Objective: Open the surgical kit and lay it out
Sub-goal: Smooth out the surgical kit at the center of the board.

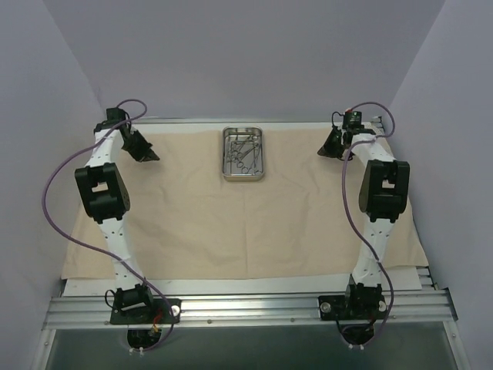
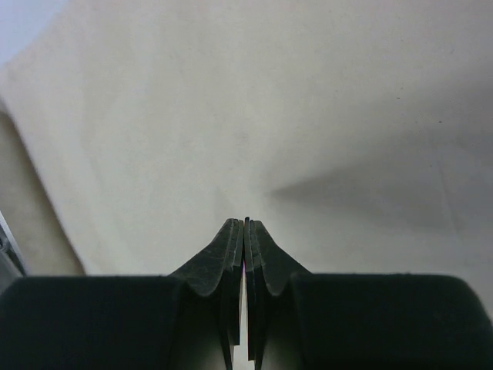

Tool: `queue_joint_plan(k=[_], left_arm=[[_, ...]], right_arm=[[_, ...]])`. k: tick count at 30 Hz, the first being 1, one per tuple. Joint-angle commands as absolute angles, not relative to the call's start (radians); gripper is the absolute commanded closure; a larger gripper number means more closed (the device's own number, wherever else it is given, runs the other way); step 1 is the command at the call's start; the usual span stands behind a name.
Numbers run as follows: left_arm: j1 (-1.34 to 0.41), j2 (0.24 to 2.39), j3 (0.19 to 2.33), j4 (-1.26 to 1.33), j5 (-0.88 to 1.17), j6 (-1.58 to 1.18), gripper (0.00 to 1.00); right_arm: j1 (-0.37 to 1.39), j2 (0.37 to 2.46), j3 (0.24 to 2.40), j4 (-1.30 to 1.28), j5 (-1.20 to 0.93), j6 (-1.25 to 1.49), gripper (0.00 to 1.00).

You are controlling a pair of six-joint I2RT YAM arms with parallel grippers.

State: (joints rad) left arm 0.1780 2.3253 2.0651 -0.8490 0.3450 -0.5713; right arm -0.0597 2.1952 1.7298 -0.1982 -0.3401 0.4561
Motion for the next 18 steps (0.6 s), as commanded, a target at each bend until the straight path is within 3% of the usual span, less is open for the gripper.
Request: queue_joint_plan(k=[1, 13, 18], left_arm=[[0.155, 2.422, 2.141, -0.983, 0.319, -0.584, 0.92], [0.071, 2.612, 2.289, -1.107, 0.365, -0.581, 0.92], [0.045, 2.609, 2.252, -1.071, 0.411, -0.626, 0.92]], right_arm=[[-0.074, 2.267, 1.77, -0.226, -0.324, 0.476, 1.0], [-0.196, 2.335, 1.715, -0.342, -0.19, 0.462, 1.0], [-0.207, 2.347, 1.72, -0.364, -0.167, 0.407, 1.0]])
